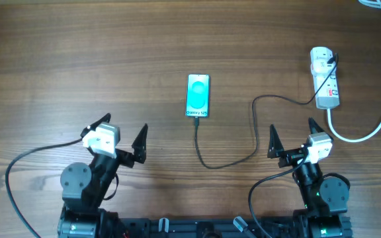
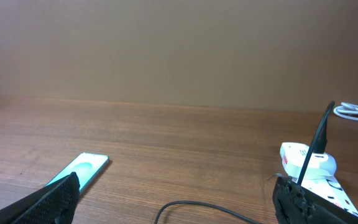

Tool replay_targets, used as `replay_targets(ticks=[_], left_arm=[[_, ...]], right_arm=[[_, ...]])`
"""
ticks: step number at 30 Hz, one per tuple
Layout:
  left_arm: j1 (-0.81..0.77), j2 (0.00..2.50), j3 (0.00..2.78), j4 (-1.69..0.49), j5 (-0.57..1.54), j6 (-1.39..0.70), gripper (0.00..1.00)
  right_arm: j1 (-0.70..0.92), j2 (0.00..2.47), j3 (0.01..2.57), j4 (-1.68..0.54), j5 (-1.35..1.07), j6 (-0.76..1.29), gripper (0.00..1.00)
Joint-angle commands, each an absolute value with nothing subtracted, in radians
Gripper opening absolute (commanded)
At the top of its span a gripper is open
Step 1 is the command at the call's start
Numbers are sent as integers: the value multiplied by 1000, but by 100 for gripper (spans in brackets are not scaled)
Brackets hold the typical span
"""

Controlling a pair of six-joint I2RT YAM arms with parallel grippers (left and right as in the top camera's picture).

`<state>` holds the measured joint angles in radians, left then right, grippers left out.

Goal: Plug charger to phone and switch on socket

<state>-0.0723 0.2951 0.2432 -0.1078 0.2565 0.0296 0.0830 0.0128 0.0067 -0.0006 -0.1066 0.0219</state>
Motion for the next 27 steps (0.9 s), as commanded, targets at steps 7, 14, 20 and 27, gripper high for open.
replay_targets(ticks=[7,14,20,27], left_arm=[[-62,138,144,-99,204,44,100],[-39,33,101,-83,177,-10,100],[-14,3,5,13,182,-48,100],[-14,3,6,-67,128,-61,100]], right_arm=[[88,4,5,3,-93,29,100],[88,4,5,3,-93,29,100],[88,4,5,3,-93,30,100],[88,4,5,3,-93,29,100]])
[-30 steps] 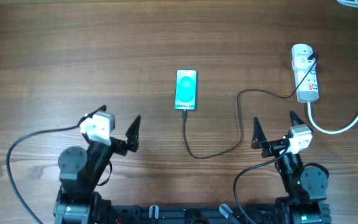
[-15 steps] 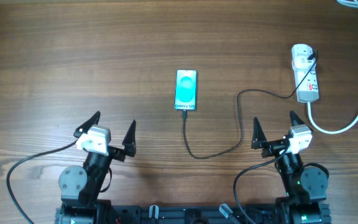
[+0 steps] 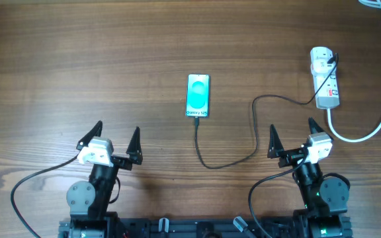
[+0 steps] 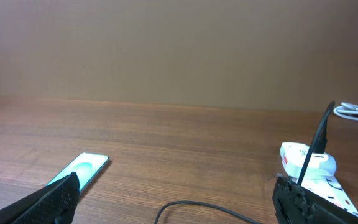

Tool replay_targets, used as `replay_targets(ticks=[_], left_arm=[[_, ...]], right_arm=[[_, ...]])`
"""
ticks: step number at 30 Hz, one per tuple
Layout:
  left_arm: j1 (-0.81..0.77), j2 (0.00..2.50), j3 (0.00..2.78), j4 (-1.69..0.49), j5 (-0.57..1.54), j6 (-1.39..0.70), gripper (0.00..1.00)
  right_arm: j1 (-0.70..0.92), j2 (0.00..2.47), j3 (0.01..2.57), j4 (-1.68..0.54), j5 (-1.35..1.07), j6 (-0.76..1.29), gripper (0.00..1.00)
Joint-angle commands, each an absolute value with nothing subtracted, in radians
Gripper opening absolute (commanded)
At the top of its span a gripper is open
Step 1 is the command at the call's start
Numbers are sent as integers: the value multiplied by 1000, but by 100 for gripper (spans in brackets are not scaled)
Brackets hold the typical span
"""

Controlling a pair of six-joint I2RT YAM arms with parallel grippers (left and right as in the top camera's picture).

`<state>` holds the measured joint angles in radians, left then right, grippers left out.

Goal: Plug charger to phone and switch on socket

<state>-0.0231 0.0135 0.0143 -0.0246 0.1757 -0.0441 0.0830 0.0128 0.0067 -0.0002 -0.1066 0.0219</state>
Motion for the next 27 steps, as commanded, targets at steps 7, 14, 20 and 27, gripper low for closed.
replay_targets(ticks=[7,14,20,27], left_arm=[[-14,3,6,-74,67,-29,100],[-15,3,6,-75,66,23,100],[-15,3,6,-75,84,47,100],[-15,3,6,-78,48,-1,100]], right_arm=[[88,4,5,3,-93,29,100],[88,4,5,3,-93,29,100],[88,4,5,3,-93,29,100],[88,4,5,3,-93,29,100]])
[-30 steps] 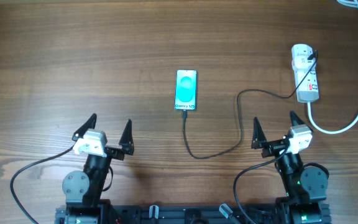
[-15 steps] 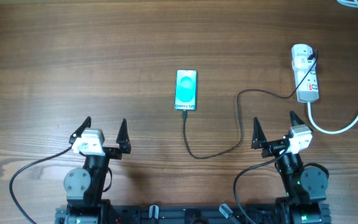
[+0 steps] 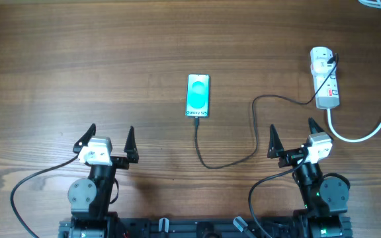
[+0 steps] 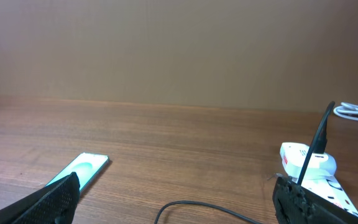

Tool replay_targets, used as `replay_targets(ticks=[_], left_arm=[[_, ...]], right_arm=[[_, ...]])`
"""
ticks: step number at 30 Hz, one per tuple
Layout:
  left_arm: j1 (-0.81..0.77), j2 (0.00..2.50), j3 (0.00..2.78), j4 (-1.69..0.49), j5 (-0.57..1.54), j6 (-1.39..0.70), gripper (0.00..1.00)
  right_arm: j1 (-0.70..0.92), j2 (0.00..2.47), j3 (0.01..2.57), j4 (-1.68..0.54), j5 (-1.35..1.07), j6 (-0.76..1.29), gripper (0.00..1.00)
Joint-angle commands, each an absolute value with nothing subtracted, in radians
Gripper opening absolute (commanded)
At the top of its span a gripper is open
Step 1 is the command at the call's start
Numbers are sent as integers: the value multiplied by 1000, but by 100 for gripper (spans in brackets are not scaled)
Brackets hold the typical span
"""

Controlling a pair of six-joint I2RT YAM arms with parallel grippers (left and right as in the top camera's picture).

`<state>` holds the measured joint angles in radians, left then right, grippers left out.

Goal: Plug charger to phone and switch on socket

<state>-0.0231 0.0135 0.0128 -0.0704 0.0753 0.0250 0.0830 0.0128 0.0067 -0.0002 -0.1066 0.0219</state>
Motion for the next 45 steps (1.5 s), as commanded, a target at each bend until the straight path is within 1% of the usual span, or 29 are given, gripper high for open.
replay_targets(ticks=[1,12,15,45], left_arm=[[-15,3,6,-79,43,-15,100],[-15,3,6,-77,51,-1,100],[-15,3,6,-77,55,46,100],[-15,3,6,-74,62,45,100]], right_arm=[[88,4,5,3,-93,29,100],[88,4,5,3,-93,29,100],[88,4,5,3,-93,29,100],[88,4,5,3,-93,29,100]])
